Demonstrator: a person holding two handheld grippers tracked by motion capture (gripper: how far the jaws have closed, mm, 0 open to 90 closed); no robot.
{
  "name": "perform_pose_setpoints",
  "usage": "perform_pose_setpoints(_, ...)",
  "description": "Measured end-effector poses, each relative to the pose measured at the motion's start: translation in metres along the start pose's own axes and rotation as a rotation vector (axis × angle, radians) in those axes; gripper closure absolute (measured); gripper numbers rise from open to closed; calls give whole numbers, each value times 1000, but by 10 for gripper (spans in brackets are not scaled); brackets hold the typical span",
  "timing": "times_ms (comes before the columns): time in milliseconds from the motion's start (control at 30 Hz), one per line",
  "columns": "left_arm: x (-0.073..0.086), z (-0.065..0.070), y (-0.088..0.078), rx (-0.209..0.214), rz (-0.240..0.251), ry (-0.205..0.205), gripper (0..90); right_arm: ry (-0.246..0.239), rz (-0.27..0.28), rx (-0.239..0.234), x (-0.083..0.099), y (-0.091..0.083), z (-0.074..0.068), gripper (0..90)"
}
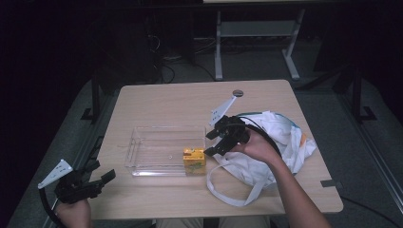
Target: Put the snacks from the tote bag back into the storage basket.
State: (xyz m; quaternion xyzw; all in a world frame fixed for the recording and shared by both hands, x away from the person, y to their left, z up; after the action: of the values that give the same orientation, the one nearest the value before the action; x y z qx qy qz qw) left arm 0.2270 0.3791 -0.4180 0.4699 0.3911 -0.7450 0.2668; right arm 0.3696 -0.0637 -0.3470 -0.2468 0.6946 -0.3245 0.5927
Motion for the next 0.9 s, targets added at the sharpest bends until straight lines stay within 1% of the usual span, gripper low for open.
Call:
perform_pose_setpoints(300,0,0,0,-1,1,-5,127,7,0,6,5,-5,1,341)
perform_pose_setpoints(400,0,0,0,-1,-2,-1,126,14,-1,18,8,-8,1,333)
perform_pose_setpoints(500,0,0,0,0,-6,3,127,18,8,25,11,-11,2,334)
perform_pose_setpoints(733,0,0,0,-1,-2,1,126,28,10,31,17,-16,2,335)
perform_pose_setpoints(900,0,-1,0,-3,-3,-3,127,41,10,37,25,-19,4,335)
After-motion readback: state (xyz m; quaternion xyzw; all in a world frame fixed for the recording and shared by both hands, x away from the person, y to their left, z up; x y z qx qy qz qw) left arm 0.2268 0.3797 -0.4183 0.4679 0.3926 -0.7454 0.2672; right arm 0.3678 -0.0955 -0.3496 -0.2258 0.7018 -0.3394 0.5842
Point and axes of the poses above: each handheld gripper's, and its own axes: y roughly forward along the jaws, x roughly out of its underside, z roughly to its right, the point moved 1 cm from there along y, roughly forward along the jaws, and after that the axes turned 1 degree about z, right-handed, at the moved point
